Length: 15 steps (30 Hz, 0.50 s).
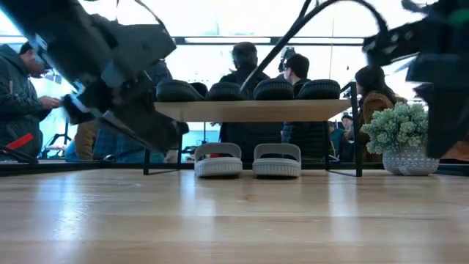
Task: Pick and place slides into the shelf
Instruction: Adjust the gray slides under the shelf
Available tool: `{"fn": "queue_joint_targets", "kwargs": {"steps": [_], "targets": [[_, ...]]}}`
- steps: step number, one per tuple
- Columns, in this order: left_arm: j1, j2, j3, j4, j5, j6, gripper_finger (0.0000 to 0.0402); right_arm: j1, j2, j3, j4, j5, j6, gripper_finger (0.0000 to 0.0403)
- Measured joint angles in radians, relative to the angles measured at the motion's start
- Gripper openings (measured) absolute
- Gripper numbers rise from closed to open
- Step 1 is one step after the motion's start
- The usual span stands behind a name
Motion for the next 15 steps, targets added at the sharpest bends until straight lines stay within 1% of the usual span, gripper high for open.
{"fn": "queue_joint_targets", "kwargs": {"steps": [2, 4, 6, 9, 11, 13, 15], "targets": [[-0.023, 0.0, -0.001, 0.006, -0.009, -0.116, 0.0, -0.023, 0.0, -0.012, 0.0, 0.001, -0.096, 0.0009], [-0.041, -0.001, 0.0, 0.017, -0.028, -0.196, 0.0, -0.04, 0.0, -0.019, -0.003, 0.001, -0.202, 0.0008], [-0.052, -0.007, 0.0, 0.014, -0.056, -0.225, 0.0, -0.053, 0.0, -0.021, -0.015, 0.011, -0.303, 0.0008], [-0.052, -0.021, 0.001, 0.013, -0.116, -0.229, 0.0, -0.071, 0.0, -0.021, -0.051, 0.066, -0.424, 0.0009], [-0.039, -0.024, 0.001, -0.013, -0.154, -0.235, 0.0, -0.086, 0.0, -0.018, -0.087, 0.116, -0.471, 0.0009], [-0.016, -0.027, 0.001, -0.058, -0.16, -0.275, 0.0, -0.101, 0.0, -0.013, -0.102, 0.17, -0.505, 0.0008], [-0.007, -0.035, 0.0, -0.099, -0.158, -0.298, 0.0, -0.12, 0.0, -0.002, -0.101, 0.183, -0.537, 0.0009]]}}
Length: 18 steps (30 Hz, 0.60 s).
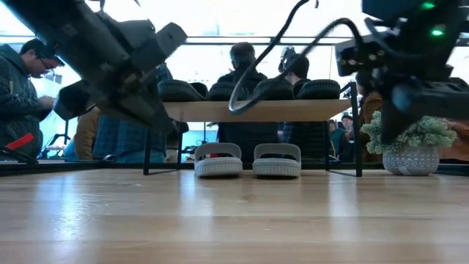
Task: Pick and place slides into the shelf
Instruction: Adjust the gray slides under the shelf
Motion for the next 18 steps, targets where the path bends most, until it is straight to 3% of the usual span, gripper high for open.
{"fn": "queue_joint_targets", "kwargs": {"steps": [4, 9, 18], "targets": [[-0.018, -0.058, 0.0, -0.046, 0.025, -0.008, 0.0, -0.026, 0.0, 0.054, 0.018, -0.024, -0.007, 0.0008], [-0.035, -0.173, 0.0, -0.145, 0.042, -0.01, 0.0, -0.048, 0.0, 0.104, 0.097, -0.141, 0.009, 0.0008], [-0.051, -0.348, 0.0, -0.226, 0.094, -0.009, 0.0, -0.048, 0.0, 0.107, 0.175, -0.23, 0.147, 0.0008]]}}
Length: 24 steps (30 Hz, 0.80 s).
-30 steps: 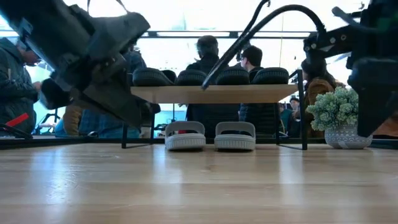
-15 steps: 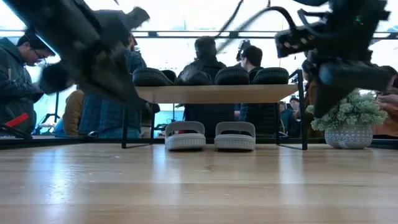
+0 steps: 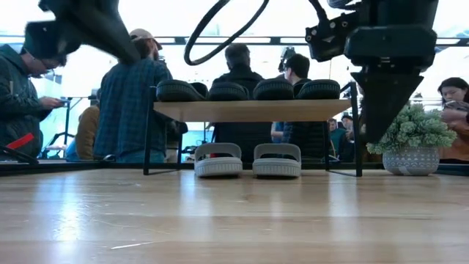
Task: Pick and place slides into the shelf
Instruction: Adjust the gray slides under the shelf
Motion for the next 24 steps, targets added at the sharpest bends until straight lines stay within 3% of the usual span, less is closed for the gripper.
{"fn": "queue_joint_targets", "kwargs": {"steps": [6, 11, 14, 19, 24], "targets": [[-0.004, -0.128, 0.0, -0.044, 0.002, 0.01, 0.0, 0.0, -0.001, -0.001, 0.067, -0.037, 0.017, 0.0008], [-0.004, -0.184, 0.0, -0.22, 0.024, -0.043, 0.0, 0.0, -0.004, -0.003, 0.082, -0.064, 0.088, 0.0008], [-0.007, -0.17, -0.002, -0.314, 0.097, -0.092, 0.0, 0.007, -0.007, -0.018, 0.081, -0.056, 0.172, 0.0008], [-0.034, -0.107, -0.013, -0.295, 0.149, -0.124, 0.0, 0.035, -0.007, -0.052, 0.055, 0.078, 0.36, 0.0008], [-0.049, -0.055, -0.02, -0.297, 0.18, -0.151, 0.0, 0.025, -0.005, -0.059, 0.055, 0.097, 0.352, 0.0008]]}}
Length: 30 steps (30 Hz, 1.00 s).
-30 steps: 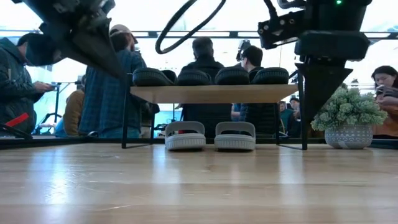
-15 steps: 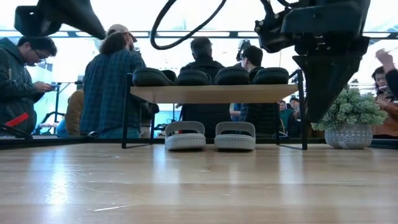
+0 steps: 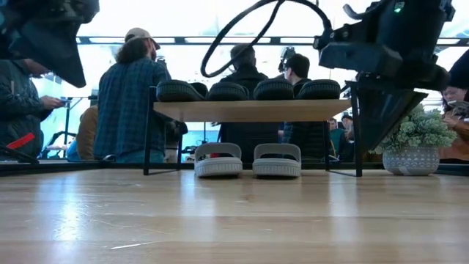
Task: Pick and place slides into the shelf
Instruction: Adjust the gray slides under the shelf
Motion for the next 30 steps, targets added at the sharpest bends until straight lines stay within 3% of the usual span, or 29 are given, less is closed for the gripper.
{"fn": "queue_joint_targets", "kwargs": {"steps": [4, 16, 24, 30], "targets": [[0.0, -0.019, -0.017, 0.026, 0.032, -0.008, 0.0, -0.009, -0.005, 0.0, 0.011, -0.052, -0.02, 0.0008], [0.009, -0.217, -0.151, 0.06, 0.032, -0.028, 0.0, -0.005, -0.015, -0.045, 0.093, -0.052, 0.086, 0.0008], [0.009, -0.325, -0.316, 0.263, 0.015, -0.065, 0.0, 0.02, -0.021, -0.1, 0.084, 0.129, 0.47, 0.0009], [0.02, -0.338, -0.462, 0.471, 0.003, -0.072, 0.0, 0.021, -0.015, -0.128, 0.08, 0.215, 0.496, 0.0009]]}}
